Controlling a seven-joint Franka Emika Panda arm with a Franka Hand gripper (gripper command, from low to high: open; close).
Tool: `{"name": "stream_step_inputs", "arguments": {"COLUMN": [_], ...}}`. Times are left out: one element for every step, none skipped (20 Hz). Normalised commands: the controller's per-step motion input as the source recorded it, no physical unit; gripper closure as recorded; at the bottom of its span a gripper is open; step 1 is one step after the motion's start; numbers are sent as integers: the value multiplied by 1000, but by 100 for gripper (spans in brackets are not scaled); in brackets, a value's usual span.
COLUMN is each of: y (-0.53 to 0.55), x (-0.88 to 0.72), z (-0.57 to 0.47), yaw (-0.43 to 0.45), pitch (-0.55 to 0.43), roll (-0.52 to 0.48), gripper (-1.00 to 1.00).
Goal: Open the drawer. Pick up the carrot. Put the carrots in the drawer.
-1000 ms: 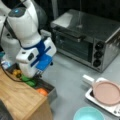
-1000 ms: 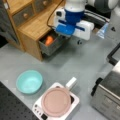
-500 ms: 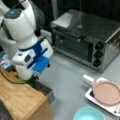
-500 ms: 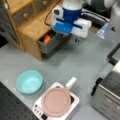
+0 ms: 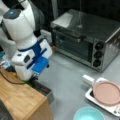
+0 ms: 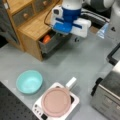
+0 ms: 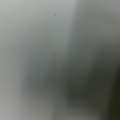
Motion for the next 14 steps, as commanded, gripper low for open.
{"name": "stream_step_inputs", "arguments": {"y": [-107,-81,-41,5,53,88,105,121,135,141,131,120,122,116], "x": [33,20,6,-7,-16,-20,-19,-14,-6,2,14,20,20,24], "z": [86,85,89,92,92,92,92,93,90,79,66,57,58,55], "yaw": [125,118,109,100,84,73,68,60,50,40,33,24,14,8], "pitch": [123,123,124,121,118,113,108,102,94,88,81,77,73,68], "roll": [16,19,23,26,34,36,34,31,30,31,30,28,25,23], "gripper": [-100,-100,-100,-100,-100,-100,-100,-100,-100,-100,-100,-100,-100,-100]}}
